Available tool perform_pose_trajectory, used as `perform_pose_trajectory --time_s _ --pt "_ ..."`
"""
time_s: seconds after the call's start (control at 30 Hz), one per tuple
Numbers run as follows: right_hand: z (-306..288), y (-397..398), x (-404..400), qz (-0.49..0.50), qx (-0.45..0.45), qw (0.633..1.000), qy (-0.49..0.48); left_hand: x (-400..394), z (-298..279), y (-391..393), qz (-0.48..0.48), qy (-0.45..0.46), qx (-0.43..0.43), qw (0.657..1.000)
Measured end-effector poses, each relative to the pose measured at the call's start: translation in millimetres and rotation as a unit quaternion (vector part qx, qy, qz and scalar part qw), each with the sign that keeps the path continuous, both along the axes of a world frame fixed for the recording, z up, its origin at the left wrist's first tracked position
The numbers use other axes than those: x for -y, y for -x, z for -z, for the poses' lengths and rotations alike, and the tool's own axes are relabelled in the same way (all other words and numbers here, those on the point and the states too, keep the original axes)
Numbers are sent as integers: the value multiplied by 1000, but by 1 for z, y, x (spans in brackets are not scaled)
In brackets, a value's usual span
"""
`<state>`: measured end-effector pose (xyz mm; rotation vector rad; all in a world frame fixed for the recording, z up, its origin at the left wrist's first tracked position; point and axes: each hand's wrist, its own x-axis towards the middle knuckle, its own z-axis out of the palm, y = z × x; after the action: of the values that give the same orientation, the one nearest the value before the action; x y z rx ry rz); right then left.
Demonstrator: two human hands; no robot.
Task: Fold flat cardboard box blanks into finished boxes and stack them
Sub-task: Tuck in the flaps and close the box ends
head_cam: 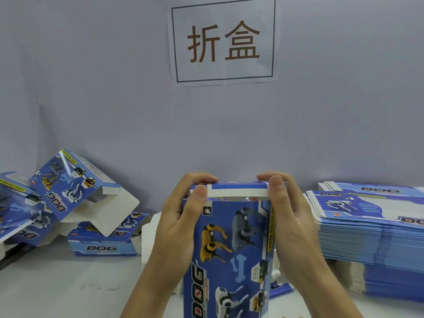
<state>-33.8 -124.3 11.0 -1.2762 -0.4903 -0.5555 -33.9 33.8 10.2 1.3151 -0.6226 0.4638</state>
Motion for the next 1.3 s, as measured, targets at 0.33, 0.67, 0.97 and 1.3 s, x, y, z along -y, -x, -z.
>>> perform_pose_trajectory --time_s 0.33,0.67,0.97,1.3 --pt "-1 -2 3 -101 -36 993 -50 4 -1 -1 1 32 17 999" --pt "-17 -3 10 -136 -103 983 -63 -1 -2 -5 29 76 5 997" --pt "-32 10 4 -115 -133 984 -38 -2 -1 -4 23 80 25 996" --pt "-33 14 5 -174 -169 970 -27 -1 -2 -2 -28 51 36 998"
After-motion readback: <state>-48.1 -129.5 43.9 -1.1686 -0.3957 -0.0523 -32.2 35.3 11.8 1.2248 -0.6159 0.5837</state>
